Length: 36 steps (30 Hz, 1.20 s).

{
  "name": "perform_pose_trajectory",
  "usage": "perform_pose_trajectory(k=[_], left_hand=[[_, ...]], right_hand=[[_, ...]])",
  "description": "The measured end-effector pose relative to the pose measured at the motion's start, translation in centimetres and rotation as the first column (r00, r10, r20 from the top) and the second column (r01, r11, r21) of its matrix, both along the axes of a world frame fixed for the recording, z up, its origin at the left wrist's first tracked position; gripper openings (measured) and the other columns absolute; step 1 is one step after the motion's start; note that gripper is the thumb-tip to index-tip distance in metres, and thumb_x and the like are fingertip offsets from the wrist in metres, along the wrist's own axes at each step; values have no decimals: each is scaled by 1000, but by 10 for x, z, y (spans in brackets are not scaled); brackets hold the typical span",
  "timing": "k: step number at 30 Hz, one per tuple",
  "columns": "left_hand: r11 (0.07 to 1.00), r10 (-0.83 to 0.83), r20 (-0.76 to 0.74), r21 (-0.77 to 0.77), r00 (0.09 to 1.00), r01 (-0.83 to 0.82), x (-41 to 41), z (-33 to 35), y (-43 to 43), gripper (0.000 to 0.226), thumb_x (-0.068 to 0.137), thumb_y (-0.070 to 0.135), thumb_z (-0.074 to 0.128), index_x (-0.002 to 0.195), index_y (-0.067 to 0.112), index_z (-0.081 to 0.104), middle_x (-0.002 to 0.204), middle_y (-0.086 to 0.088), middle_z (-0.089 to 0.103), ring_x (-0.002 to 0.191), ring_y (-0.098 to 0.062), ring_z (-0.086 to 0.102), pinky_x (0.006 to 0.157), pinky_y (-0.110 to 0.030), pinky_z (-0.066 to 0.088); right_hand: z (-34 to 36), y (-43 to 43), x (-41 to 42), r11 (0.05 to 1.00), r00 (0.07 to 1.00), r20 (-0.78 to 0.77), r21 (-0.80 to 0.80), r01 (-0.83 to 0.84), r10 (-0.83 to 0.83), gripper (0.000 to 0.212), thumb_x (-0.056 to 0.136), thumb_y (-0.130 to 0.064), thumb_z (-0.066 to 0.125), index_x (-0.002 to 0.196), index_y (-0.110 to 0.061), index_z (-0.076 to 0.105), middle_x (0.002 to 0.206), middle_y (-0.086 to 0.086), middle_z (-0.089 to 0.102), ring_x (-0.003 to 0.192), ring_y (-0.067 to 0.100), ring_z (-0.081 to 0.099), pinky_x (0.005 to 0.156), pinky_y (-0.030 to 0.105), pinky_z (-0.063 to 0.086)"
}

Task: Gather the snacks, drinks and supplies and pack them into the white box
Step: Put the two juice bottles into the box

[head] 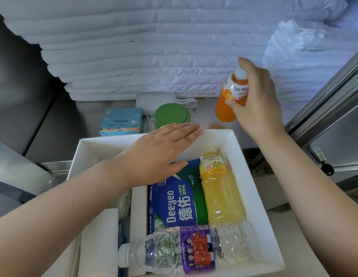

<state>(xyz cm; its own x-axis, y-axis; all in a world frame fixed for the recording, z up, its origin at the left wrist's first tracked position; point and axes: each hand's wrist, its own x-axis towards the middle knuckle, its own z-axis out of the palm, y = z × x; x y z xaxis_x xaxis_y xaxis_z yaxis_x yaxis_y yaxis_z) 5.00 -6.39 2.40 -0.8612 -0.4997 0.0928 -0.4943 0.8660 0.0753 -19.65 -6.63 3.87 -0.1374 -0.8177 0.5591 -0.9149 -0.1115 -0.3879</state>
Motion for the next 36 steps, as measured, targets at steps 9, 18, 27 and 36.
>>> perform_pose_trajectory(k=[9,18,27,36], left_hand=[[998,46,49,-37,998,-44,8,-3,4,79,93,51,33,141,26,-25,147,12,-24,133,1,-20,101,-14,-27],[991,126,30,33,992,-127,22,-3,11,78,90,58,28,145,26,-19,154,10,-18,132,3,-24,97,-9,-26],[954,166,-330,293,929,-66,17,15,35,71,77,64,46,136,25,39,129,8,51,113,3,41,88,2,29],[557,376,-35,808,926,-195,17,0,39,69,66,73,43,118,28,49,107,9,66,92,-7,64,82,-33,53]], right_hand=[[29,42,21,892,844,310,-267,-365,438,77,82,-14,73,143,-19,25,145,3,33,128,21,42,90,45,51],[31,65,38,864,840,211,-199,-463,499,76,79,-24,73,139,-20,28,134,-17,35,122,14,44,85,45,52],[44,80,50,881,871,158,20,-473,464,79,67,-48,75,135,-33,38,122,-18,48,104,2,54,83,16,48],[17,76,71,835,936,62,435,-338,346,84,53,-77,61,122,-42,29,88,-24,50,77,-11,53,58,8,34]])
